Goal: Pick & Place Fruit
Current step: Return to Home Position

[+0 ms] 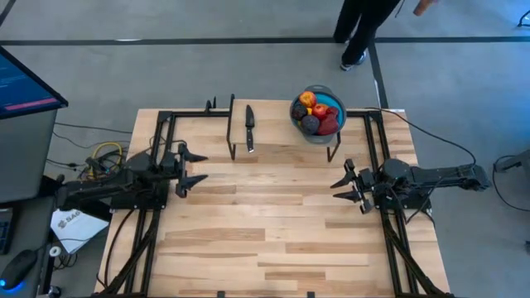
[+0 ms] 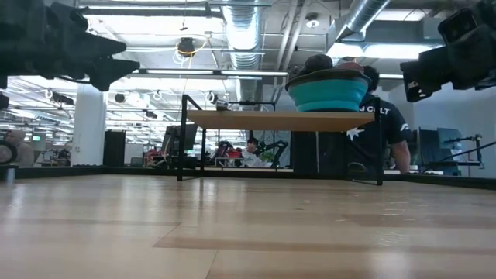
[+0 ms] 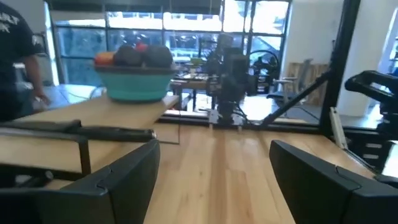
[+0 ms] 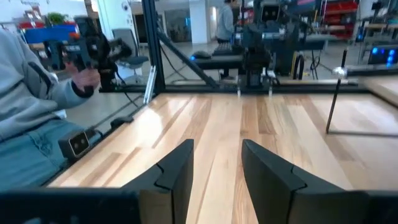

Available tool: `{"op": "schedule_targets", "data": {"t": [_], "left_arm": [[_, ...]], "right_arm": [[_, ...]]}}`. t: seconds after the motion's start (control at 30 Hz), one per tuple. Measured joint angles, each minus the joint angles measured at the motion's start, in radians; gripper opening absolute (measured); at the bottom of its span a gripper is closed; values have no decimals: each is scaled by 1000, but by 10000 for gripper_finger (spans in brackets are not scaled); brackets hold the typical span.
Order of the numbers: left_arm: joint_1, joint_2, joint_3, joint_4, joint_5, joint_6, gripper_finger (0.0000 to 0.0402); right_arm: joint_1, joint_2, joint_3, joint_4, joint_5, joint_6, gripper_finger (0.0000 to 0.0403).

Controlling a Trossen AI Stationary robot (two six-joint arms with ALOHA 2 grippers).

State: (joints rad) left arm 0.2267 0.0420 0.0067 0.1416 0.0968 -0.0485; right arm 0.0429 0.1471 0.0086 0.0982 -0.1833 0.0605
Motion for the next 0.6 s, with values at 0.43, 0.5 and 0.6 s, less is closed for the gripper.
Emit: {"op": "schedule_targets", "data": {"t": [0.43,0.5,0.6], "left_arm": [[-51,109,0,34,-29,-13,296],[-55,118,0,30,-29,-8,296],[-106,60,0,2,-47,48,296]], "right_arm": [[0,10,0,-17,0,0,129],[0,9,0,-16,1,0,128],[0,10,0,-12,0,0,128]]}}
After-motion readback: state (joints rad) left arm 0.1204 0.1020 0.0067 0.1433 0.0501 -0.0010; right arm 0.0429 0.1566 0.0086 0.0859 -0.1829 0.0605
